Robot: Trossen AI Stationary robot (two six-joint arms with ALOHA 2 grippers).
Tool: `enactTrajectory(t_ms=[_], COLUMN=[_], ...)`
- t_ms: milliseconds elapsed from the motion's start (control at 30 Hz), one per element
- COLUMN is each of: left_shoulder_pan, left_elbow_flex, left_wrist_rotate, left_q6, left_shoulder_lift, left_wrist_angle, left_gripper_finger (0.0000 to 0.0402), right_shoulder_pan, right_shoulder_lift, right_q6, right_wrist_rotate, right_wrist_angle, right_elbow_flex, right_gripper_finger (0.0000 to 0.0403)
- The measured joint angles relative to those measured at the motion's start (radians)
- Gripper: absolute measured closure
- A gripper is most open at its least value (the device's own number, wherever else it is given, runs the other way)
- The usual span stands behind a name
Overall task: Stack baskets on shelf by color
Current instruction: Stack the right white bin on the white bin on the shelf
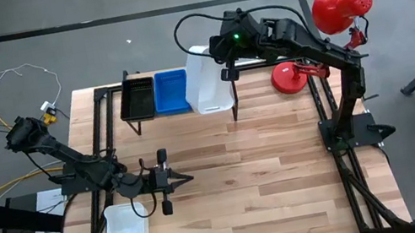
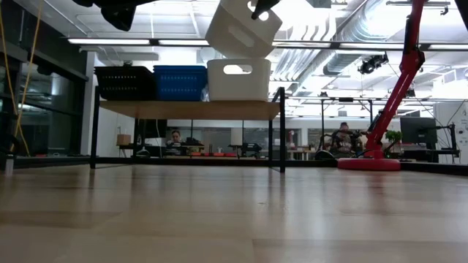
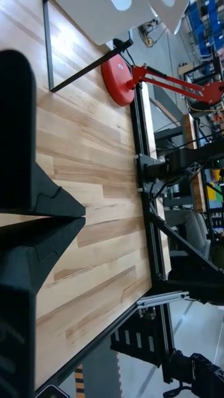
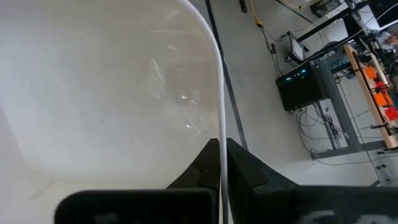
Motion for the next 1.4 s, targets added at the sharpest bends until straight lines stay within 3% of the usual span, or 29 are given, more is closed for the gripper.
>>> enactTrajectory(t_ms=[233,633,900,1000,1133,1267,1400], left_shoulder_pan=[0.000,0.000,0.000,0.000,0.000,0.000,0.000], left_elbow_flex=[0.000,0.000,0.000,0.000,0.000,0.000,0.000], left_wrist_rotate=[0.000,0.000,0.000,0.000,0.000,0.000,0.000], left_q6=[0.000,0.000,0.000,0.000,0.000,0.000,0.000], left_shoulder_lift=[0.000,0.000,0.000,0.000,0.000,0.000,0.000], left_wrist_angle=[0.000,0.000,0.000,0.000,0.000,0.000,0.000], left_gripper_finger=[0.0402,0.0401,0.0402,0.0402,0.0402,0.0402,0.0402], right_shoulder_pan=[0.000,0.000,0.000,-0.014,-0.068,-0.123,-0.123], right_shoulder_lift=[0.000,0.000,0.000,0.000,0.000,0.000,-0.002], right_q6=[0.011,0.011,0.032,0.137,0.334,0.486,0.538], right_wrist_rotate=[0.005,0.027,0.021,-0.033,-0.128,-0.130,-0.131], right_wrist_angle=[-0.004,-0.005,-0.005,-0.017,-0.156,-0.293,-0.298], right_elbow_flex=[0.000,0.000,0.000,0.000,0.000,0.000,-0.014], right_gripper_finger=[0.0398,0.0321,0.0309,0.0308,0.0308,0.0308,0.0308])
